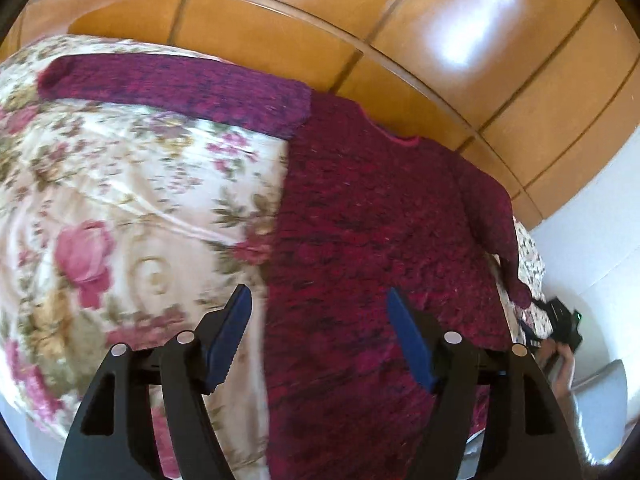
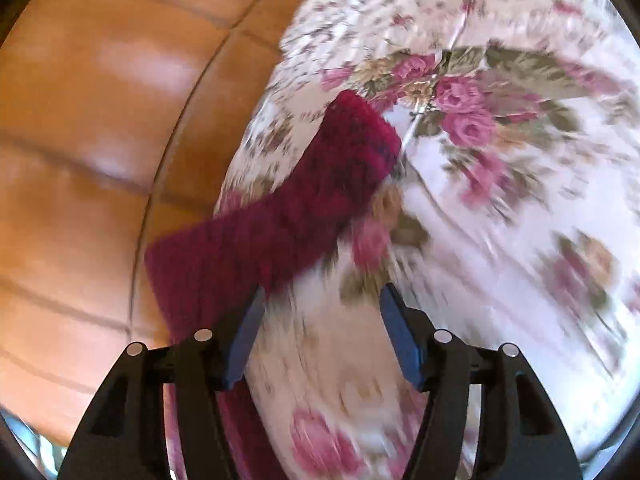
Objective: Fold small clothes
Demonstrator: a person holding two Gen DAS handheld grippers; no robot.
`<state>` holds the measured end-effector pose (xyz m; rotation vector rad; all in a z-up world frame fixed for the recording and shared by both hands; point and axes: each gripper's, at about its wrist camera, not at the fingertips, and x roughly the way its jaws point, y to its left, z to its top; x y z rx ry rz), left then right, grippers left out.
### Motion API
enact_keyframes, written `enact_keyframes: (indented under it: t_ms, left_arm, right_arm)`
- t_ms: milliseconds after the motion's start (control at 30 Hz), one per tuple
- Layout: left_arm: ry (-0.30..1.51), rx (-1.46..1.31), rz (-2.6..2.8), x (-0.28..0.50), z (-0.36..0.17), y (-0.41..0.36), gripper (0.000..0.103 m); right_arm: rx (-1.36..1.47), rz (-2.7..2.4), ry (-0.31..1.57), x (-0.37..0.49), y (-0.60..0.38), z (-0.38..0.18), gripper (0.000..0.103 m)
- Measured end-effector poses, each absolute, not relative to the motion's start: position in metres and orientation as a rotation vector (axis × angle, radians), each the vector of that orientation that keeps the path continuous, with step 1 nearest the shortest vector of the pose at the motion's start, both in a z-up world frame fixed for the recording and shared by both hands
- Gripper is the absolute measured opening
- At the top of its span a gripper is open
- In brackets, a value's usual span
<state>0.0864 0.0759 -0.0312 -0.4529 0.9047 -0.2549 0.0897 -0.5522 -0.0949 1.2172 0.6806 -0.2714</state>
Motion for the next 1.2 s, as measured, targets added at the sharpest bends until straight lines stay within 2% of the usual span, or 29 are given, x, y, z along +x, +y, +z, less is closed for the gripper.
enact_keyframes:
  t_ms: [133, 167, 200, 300, 433, 500, 600, 667, 733, 767, 867, 967, 1000, 1100, 1200]
  left_arm:
    - [0.929, -0.375, -0.306, 0.099, -0.033, 0.039, 0.069]
    - [0.937, -0.36, -0.313, 0.101, -0.035, 0.033, 0.069]
    - [0.951, -0.339, -0.324, 0.104, -0.038, 0.025, 0.069]
    - [0.984, -0.307, -0.343, 0.112, -0.046, 0.01, 0.069]
    - [1.025, -0.303, -0.339, 0.12, -0.06, 0.002, 0.069]
    - [1.041, -0.3, -0.328, 0.122, -0.066, -0.001, 0.069]
    - [1.052, -0.287, -0.317, 0.123, -0.072, -0.005, 0.069]
    - [1.053, -0.273, -0.314, 0.123, -0.072, -0.007, 0.069]
    - [1.055, -0.269, -0.314, 0.124, -0.072, -0.008, 0.07]
    - [1.057, -0.267, -0.314, 0.125, -0.071, -0.01, 0.07]
    - [1.055, -0.27, -0.316, 0.125, -0.069, -0.006, 0.07]
    - [1.049, -0.297, -0.315, 0.126, -0.068, 0.002, 0.07]
    - [1.044, -0.307, -0.311, 0.127, -0.068, 0.005, 0.07]
    - [1.024, -0.311, -0.281, 0.125, -0.066, 0.011, 0.07]
    - [0.986, -0.308, -0.231, 0.121, -0.059, 0.022, 0.07]
  right_arm:
    - [1.178, -0.315, 0.713, 0.13, -0.571, -0.099, 0.047]
    - [1.15, -0.318, 0.734, 0.131, -0.577, -0.1, 0.038]
    - [1.115, -0.321, 0.763, 0.137, -0.582, -0.099, 0.018]
    - [0.937, -0.343, 0.747, 0.14, -0.591, -0.069, 0.011]
    - [0.689, -0.476, 0.652, 0.145, -0.619, -0.018, 0.01]
    - [0.626, -0.502, 0.655, 0.158, -0.632, -0.012, 0.01]
    - [0.422, -0.592, 0.737, 0.199, -0.638, -0.03, 0.01]
    - [0.384, -0.625, 0.836, 0.214, -0.635, -0.059, 0.011]
    - [0.381, -0.652, 0.896, 0.221, -0.631, -0.082, 0.012]
    - [0.384, -0.659, 0.909, 0.219, -0.631, -0.09, 0.017]
    - [0.415, -0.669, 0.899, 0.208, -0.633, -0.094, 0.051]
    - [0.471, -0.622, 0.875, 0.188, -0.629, -0.081, 0.068]
    - [0.516, -0.578, 0.867, 0.181, -0.624, -0.077, 0.071]
    - [0.647, -0.321, 0.9, 0.169, -0.592, -0.07, 0.071]
    - [0.629, -0.054, 0.973, 0.166, -0.529, -0.072, 0.069]
